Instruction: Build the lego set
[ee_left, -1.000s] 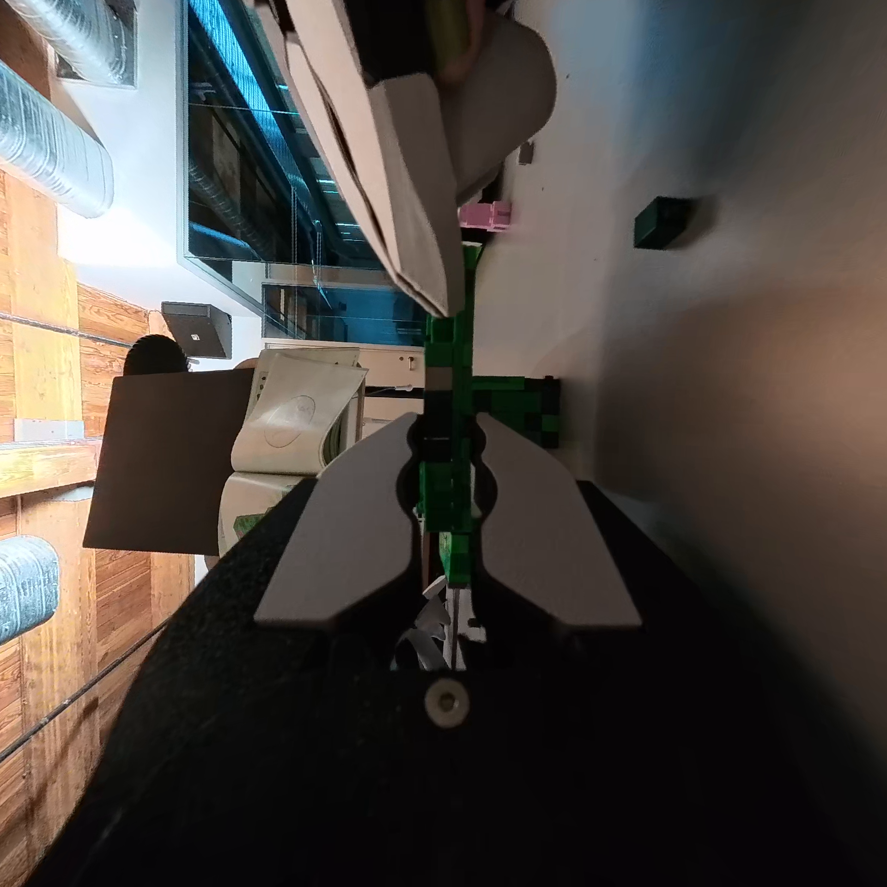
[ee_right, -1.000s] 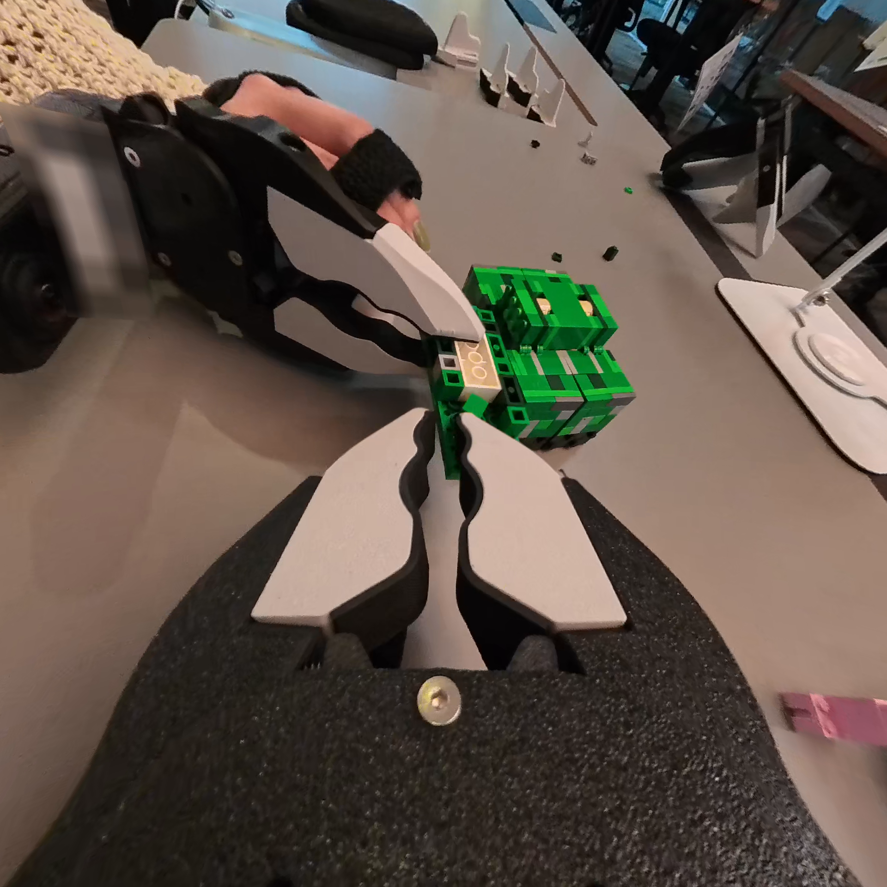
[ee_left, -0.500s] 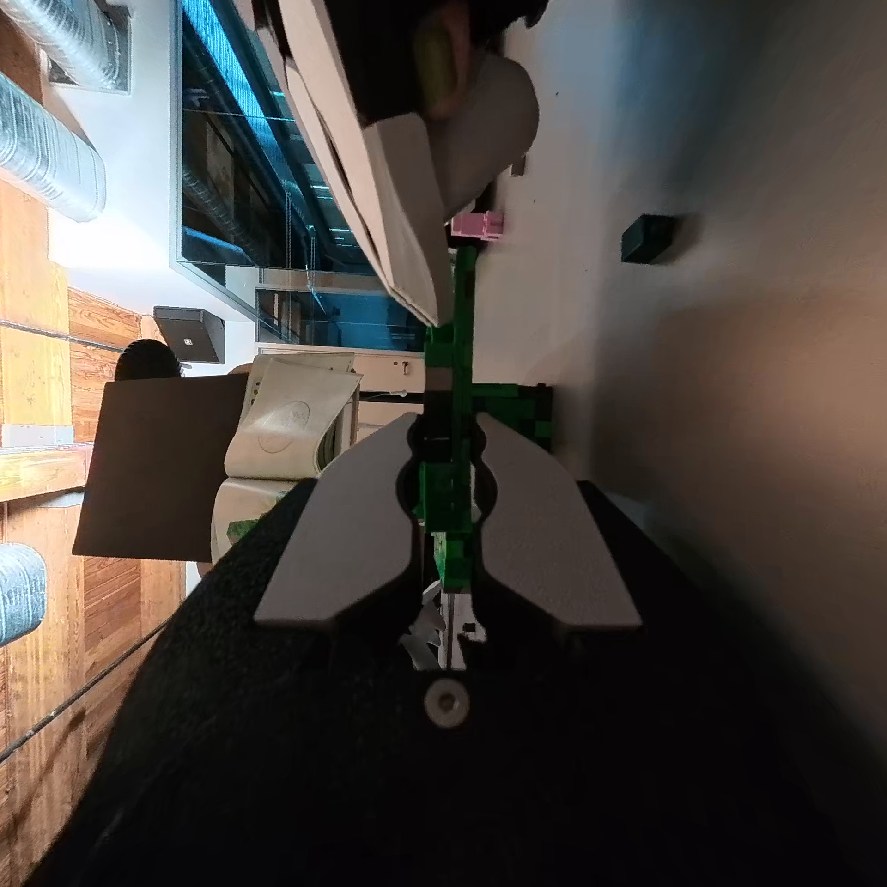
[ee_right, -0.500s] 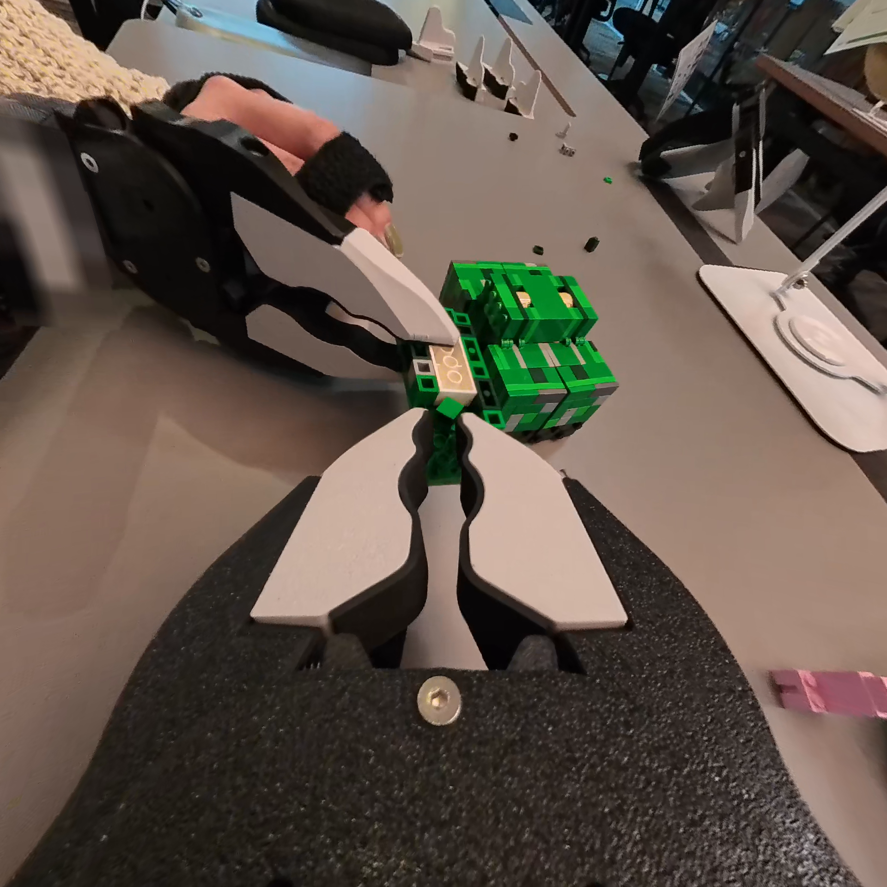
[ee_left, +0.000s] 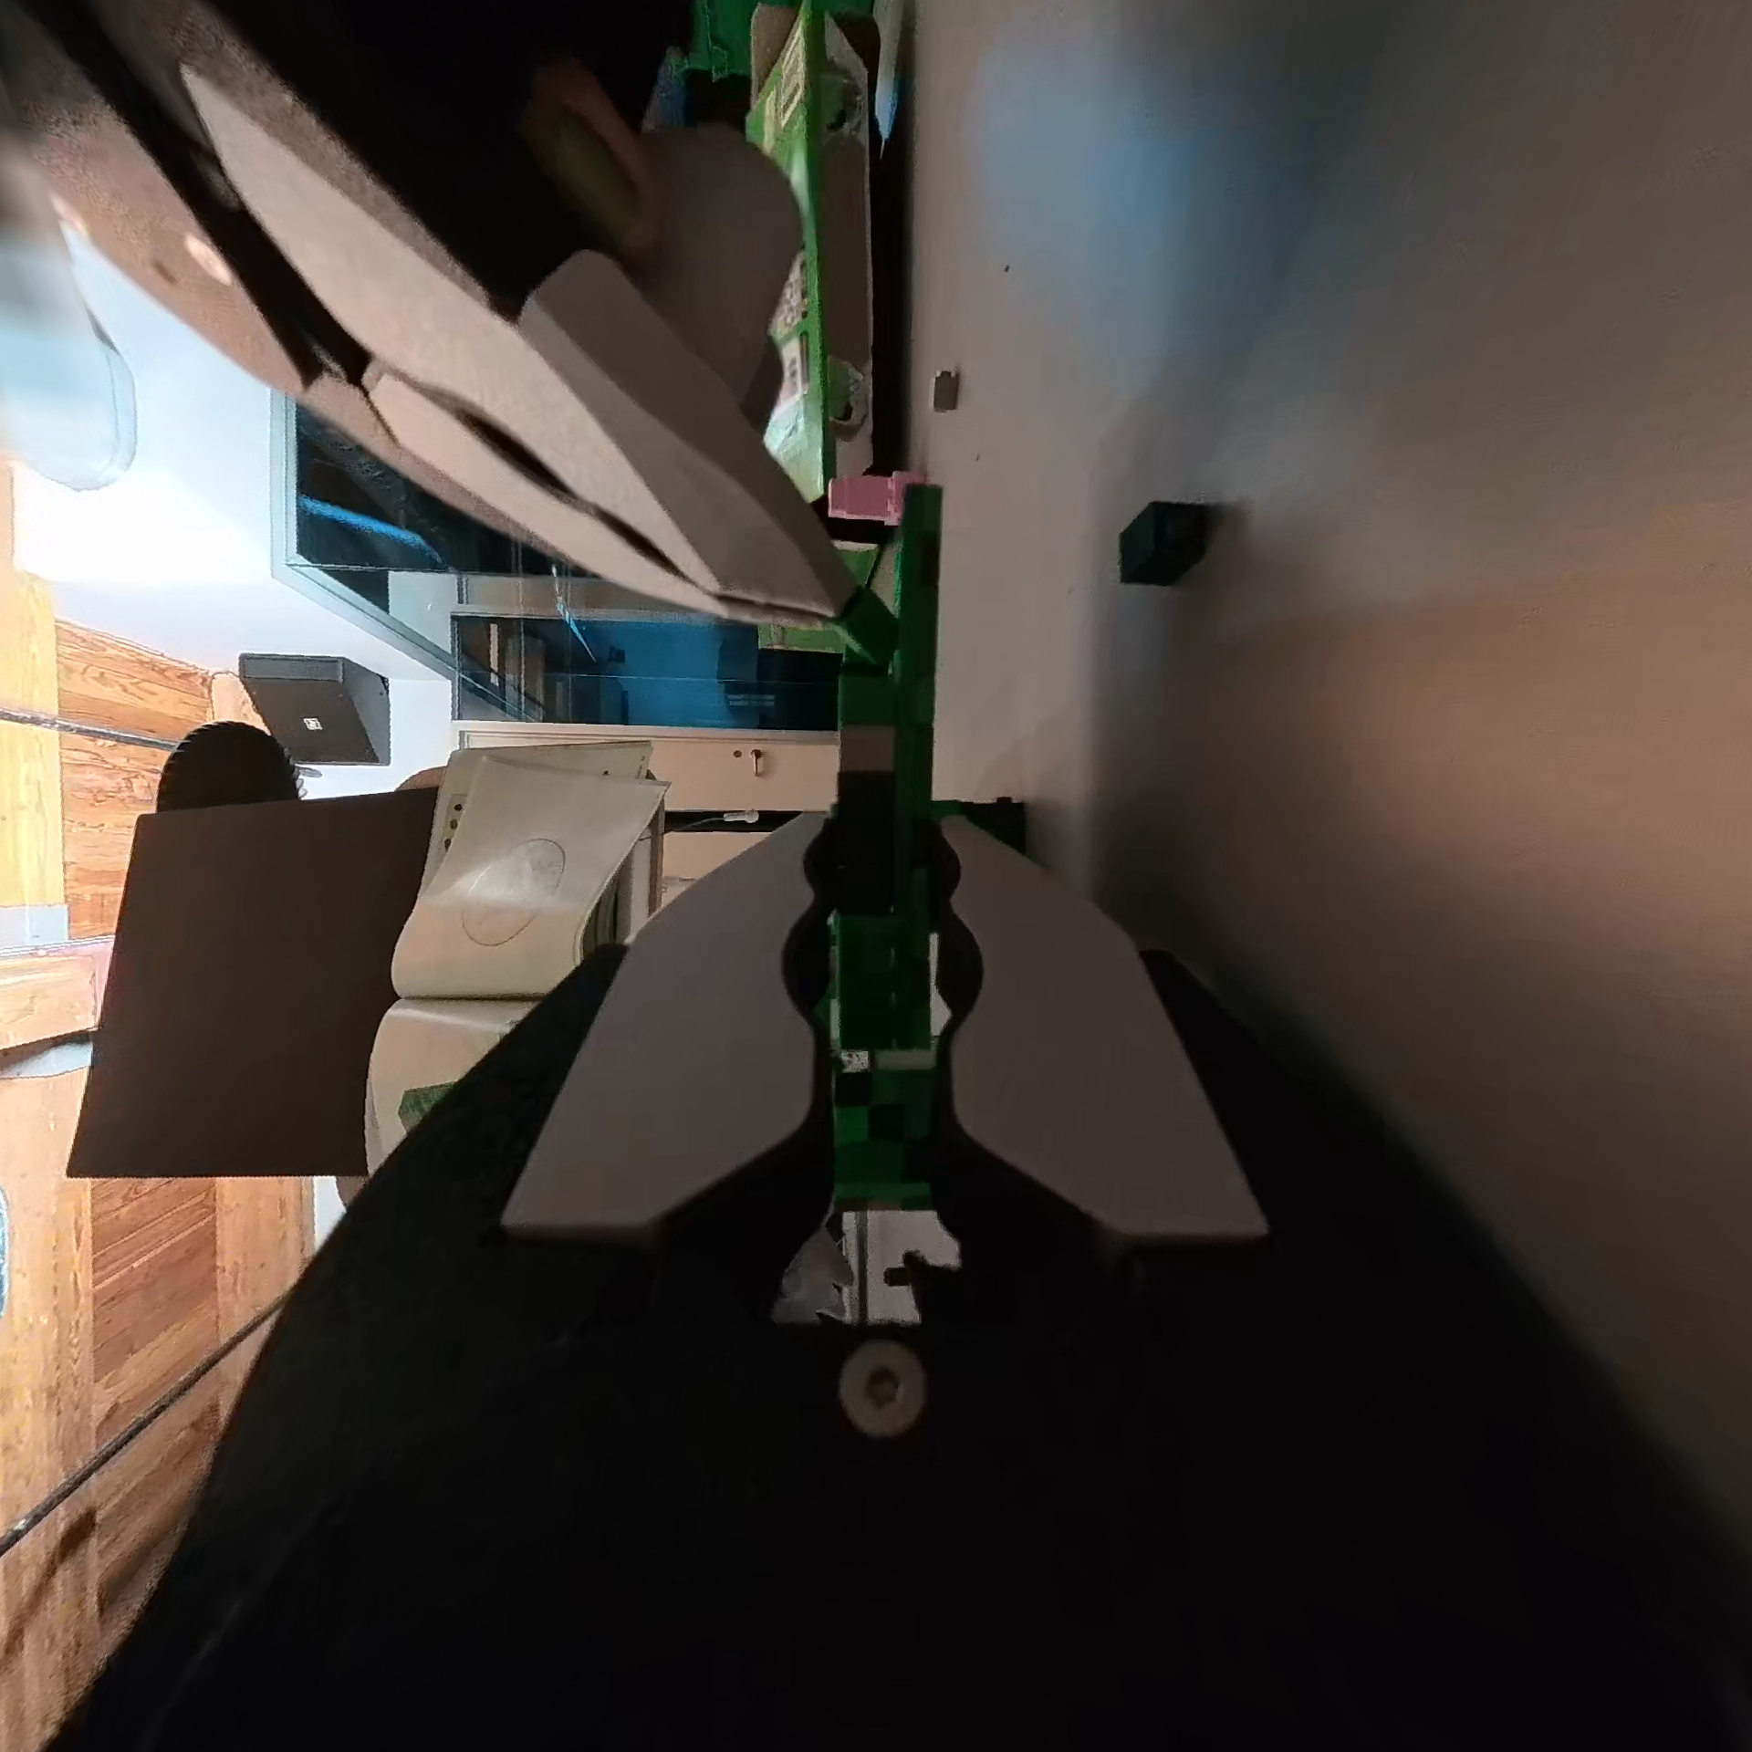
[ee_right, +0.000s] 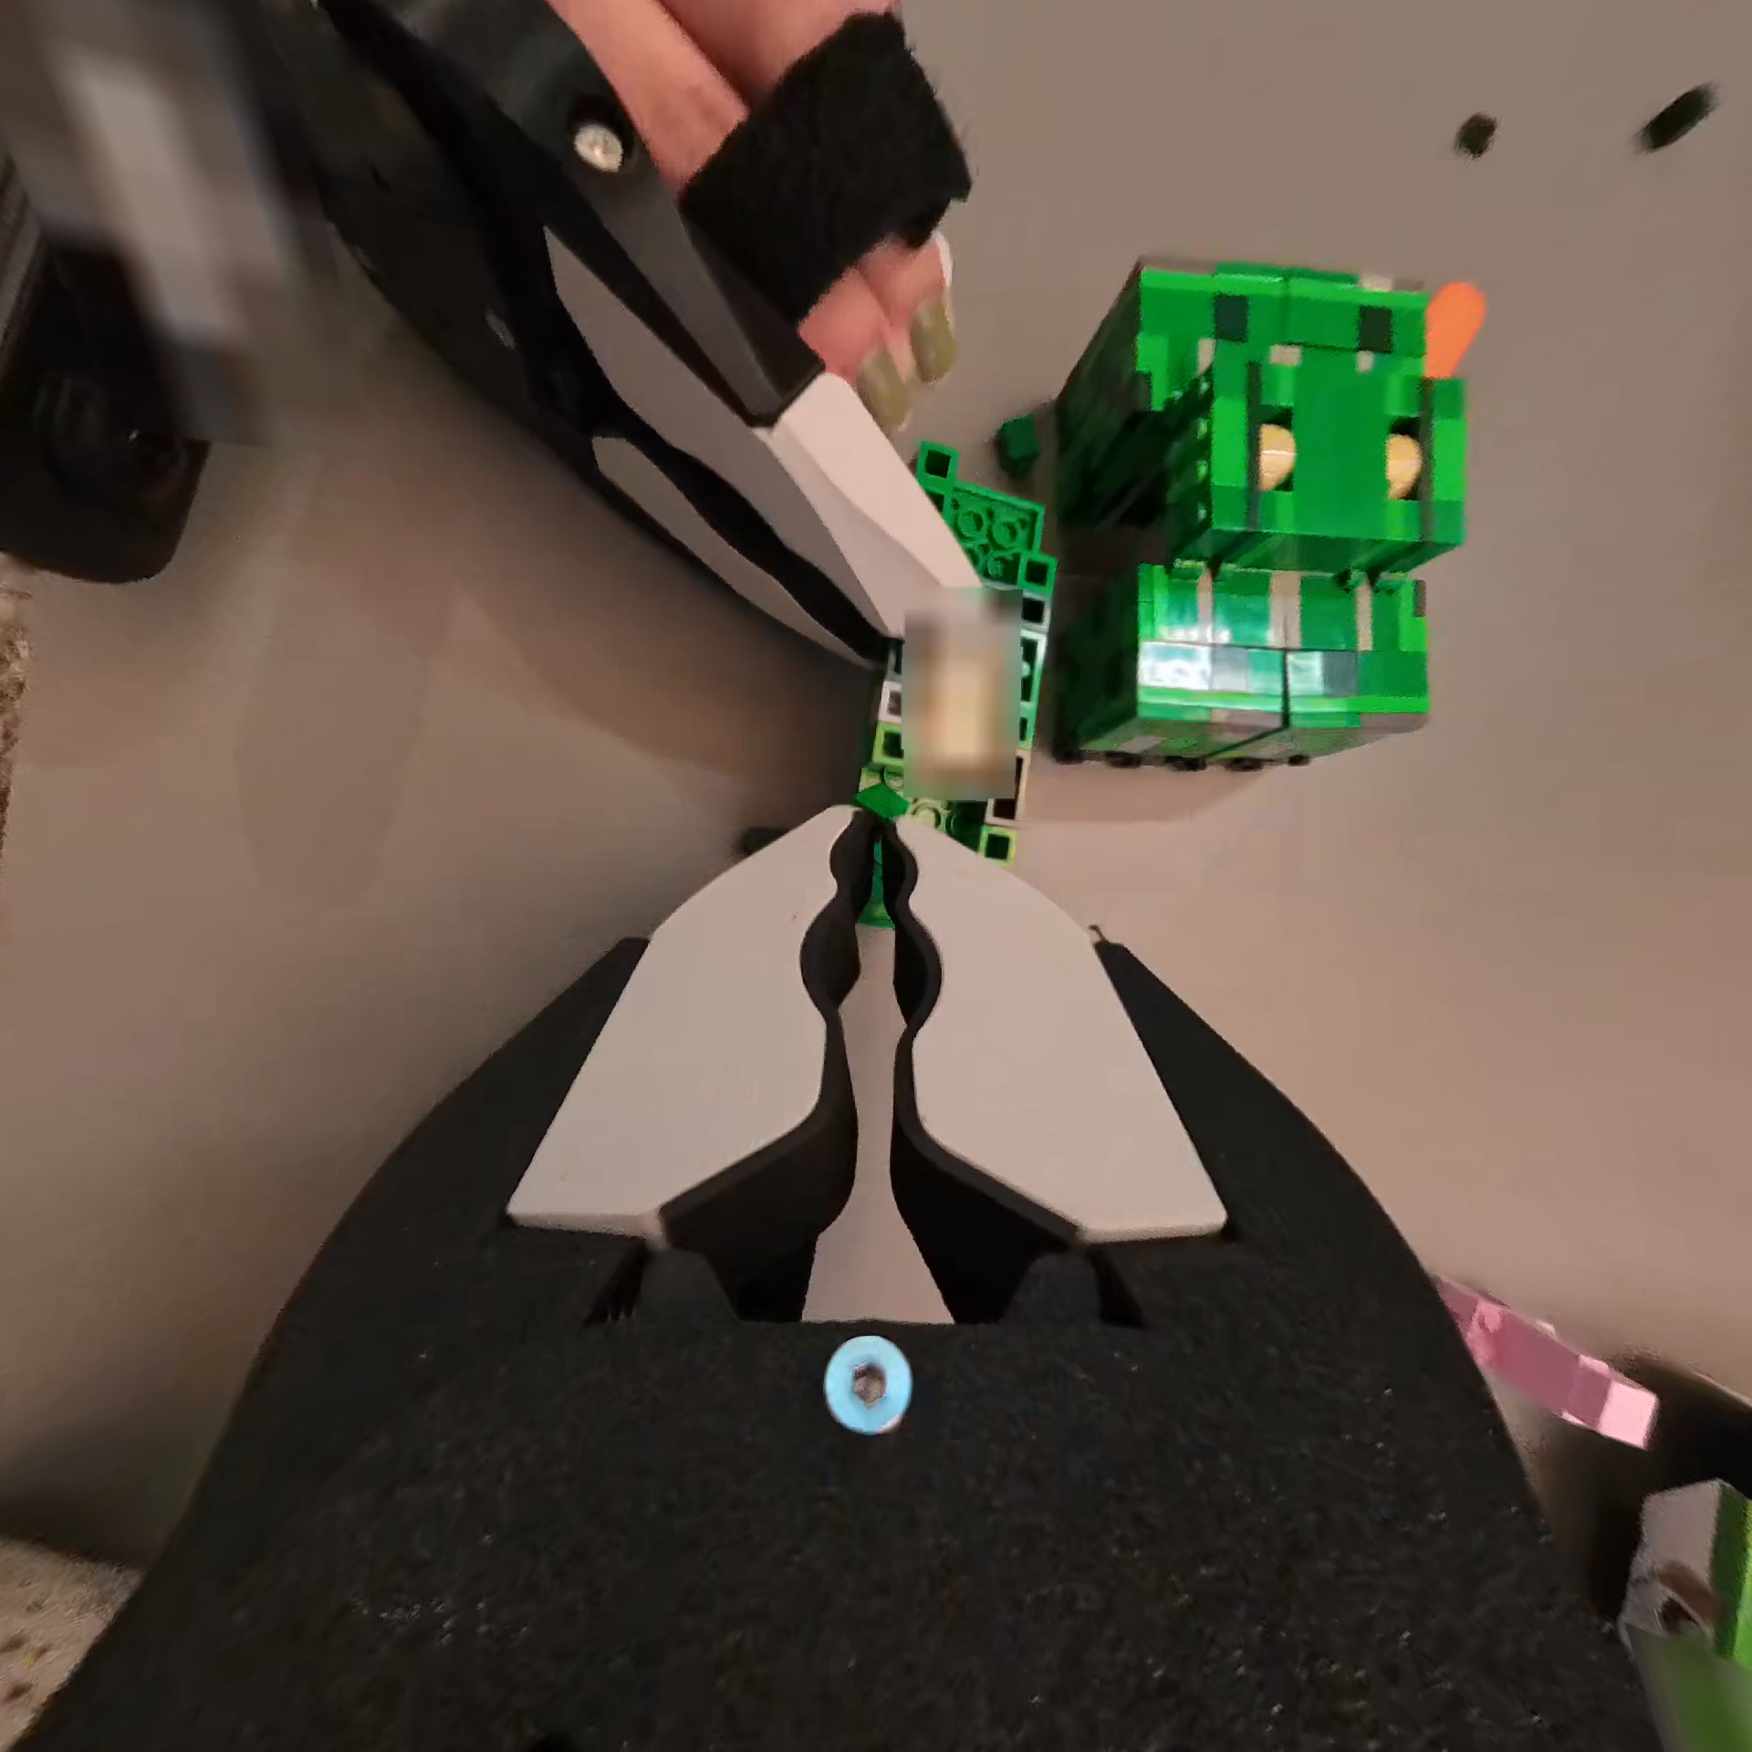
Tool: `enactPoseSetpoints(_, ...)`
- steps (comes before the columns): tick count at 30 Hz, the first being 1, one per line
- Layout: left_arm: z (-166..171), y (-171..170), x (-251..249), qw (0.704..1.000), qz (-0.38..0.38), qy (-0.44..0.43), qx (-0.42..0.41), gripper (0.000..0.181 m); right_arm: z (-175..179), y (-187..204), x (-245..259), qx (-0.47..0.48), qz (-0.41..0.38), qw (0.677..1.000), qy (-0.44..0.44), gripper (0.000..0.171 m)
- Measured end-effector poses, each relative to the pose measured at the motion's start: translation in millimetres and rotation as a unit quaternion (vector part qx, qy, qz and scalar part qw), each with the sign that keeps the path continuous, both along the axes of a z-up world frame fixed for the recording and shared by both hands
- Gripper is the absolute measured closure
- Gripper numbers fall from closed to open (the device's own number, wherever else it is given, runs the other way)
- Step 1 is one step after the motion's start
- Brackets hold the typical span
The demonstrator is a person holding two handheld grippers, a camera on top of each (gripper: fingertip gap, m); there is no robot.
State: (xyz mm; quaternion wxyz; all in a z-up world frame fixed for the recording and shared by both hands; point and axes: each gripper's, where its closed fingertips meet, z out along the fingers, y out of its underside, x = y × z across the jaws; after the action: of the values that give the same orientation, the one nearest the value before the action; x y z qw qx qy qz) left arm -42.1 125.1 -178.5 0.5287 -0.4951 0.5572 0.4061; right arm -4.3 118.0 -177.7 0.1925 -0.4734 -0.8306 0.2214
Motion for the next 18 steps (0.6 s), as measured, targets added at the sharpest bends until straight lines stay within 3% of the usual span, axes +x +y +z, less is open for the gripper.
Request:
enactPoseSetpoints(8, -1.2, -2.2, 4.4, 1.0, -0.011, -0.001, -0.001, 0.164, 0.0, -4.7, -4.0, -0.043, 0.01, 0.997, -0.069, 0.17)
enactPoseSetpoints(18, -0.8, -1.1, 3.4, 1.0, -0.01, -0.019, -0.007, 0.164, 3.1, -0.8, -6.9, -0.086, -0.015, 0.996, -0.036, 0.165)
